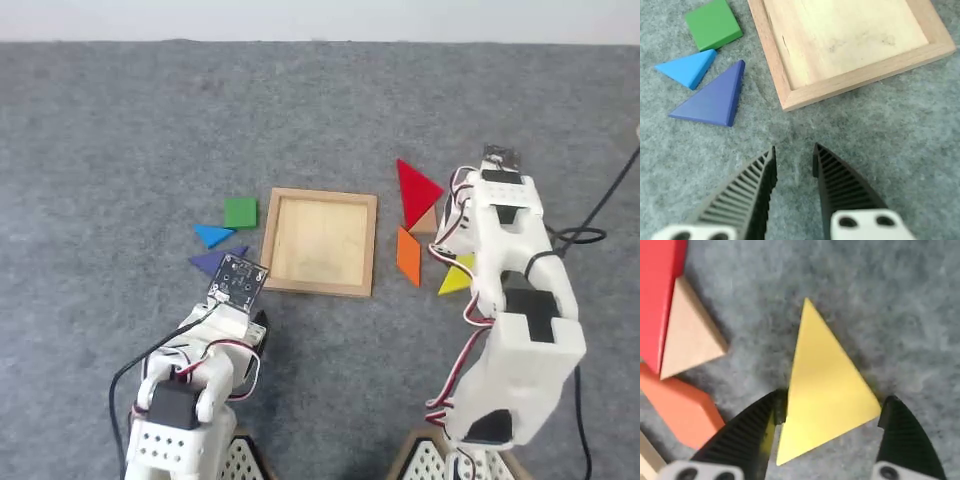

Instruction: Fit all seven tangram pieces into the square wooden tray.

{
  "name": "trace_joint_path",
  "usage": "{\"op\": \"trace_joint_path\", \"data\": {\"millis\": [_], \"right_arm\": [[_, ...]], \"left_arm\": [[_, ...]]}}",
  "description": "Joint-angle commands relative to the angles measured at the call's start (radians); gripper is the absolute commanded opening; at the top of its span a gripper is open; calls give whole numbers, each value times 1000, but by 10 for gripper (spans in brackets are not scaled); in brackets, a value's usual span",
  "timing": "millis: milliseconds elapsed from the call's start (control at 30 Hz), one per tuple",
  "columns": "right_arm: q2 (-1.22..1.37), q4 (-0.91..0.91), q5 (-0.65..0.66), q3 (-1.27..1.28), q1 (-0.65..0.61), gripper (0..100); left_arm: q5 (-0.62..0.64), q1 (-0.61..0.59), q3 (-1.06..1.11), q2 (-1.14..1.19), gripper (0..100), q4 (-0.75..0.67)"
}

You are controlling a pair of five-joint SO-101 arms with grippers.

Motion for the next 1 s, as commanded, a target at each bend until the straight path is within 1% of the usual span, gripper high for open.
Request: {"op": "trace_joint_path", "data": {"millis": [0, 233, 267, 333, 433, 467, 833, 967], "right_arm": [[4, -19, -14, 0, 2, 274], [2, -18, -15, 0, -2, 273], [2, -18, -18, 0, -5, 261], [2, -18, -23, 0, -12, 202], [2, -22, -77, -2, -22, 102], [2, -25, -89, -2, -25, 82], [2, -18, -89, -44, -31, 75], [2, 18, -31, -97, -31, 75]], "left_arm": [[9, -6, -12, -17, 116, 3], [9, -6, -12, -17, 116, 3], [9, -6, -12, -17, 116, 3], [9, -6, -12, -17, 116, 3], [9, -6, -12, -17, 116, 3], [9, -6, -12, -17, 116, 3], [9, -6, -12, -17, 116, 3], [9, -6, -12, -17, 116, 3]]}}
